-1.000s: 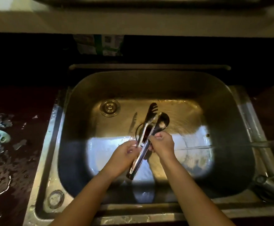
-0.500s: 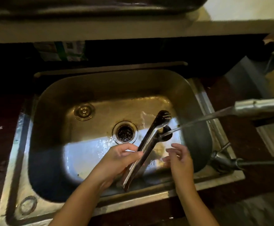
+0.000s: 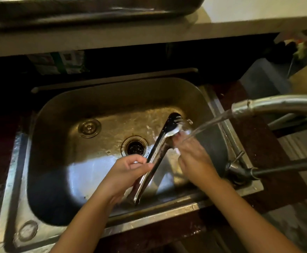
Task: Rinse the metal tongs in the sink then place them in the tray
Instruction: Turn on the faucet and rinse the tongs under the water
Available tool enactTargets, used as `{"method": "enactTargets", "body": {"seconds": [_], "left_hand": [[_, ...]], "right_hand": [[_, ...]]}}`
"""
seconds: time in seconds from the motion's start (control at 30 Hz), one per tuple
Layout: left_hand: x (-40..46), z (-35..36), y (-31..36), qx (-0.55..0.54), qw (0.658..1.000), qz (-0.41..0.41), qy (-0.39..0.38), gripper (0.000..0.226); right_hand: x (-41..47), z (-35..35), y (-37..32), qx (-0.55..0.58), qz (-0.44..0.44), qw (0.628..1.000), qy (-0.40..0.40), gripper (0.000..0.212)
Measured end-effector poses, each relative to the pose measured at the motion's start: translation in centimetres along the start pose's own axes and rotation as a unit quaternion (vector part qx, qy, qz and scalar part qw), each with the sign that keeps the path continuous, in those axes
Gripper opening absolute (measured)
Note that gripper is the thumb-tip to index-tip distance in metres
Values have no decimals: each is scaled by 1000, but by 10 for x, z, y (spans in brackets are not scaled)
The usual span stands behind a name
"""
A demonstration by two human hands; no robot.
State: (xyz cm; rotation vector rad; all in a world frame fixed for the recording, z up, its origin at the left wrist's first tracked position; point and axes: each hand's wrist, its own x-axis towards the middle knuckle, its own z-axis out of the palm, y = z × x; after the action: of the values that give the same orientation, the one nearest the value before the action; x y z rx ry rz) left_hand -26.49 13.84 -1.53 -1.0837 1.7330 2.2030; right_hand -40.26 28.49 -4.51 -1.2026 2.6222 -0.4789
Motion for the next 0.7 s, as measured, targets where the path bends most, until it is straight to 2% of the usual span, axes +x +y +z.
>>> {"method": "enactTargets", "body": {"seconds": [0.07, 0.1, 0.23, 0.3, 0.4, 0.47, 0.5, 0.6, 0.63, 0.67, 0.7], "left_hand": [[5, -1, 2, 0, 1000, 4, -5, 11], [8, -1, 2, 2, 1000, 2, -11, 12], [16, 2, 2, 4, 999, 6, -42, 13], [21, 5, 3, 2, 999, 13, -47, 10], [28, 9, 5, -12, 999, 18, -36, 11], [30, 11, 4, -10, 999, 16, -34, 15], [31, 12, 3, -5, 999, 14, -37, 15], [34, 16, 3, 3, 999, 13, -44, 13], [35, 18, 3, -1, 999, 13, -44, 12], [38, 21, 4, -1, 999, 15, -44, 12], [40, 23, 6, 4, 999, 18, -42, 10]], "right_hand": [[-14, 2, -16, -18, -94, 994, -60, 58], [-15, 0, -17, -28, -128, 989, -64, 59], [21, -14, 9, -35, 10, 999, -22, 51], [13, -13, 1, -20, 3, 999, -40, 47], [-36, -5, -30, 43, -146, 983, -105, 43], [-40, -7, -28, 15, -224, 968, -115, 42], [-30, -11, -23, -2, -200, 975, -99, 40], [5, -22, -4, -36, 18, 998, -47, 48], [6, -23, -2, -42, 37, 998, -26, 49], [0, -21, -2, -33, 13, 999, -30, 47], [-12, -16, -9, -12, -48, 998, -48, 45]]}}
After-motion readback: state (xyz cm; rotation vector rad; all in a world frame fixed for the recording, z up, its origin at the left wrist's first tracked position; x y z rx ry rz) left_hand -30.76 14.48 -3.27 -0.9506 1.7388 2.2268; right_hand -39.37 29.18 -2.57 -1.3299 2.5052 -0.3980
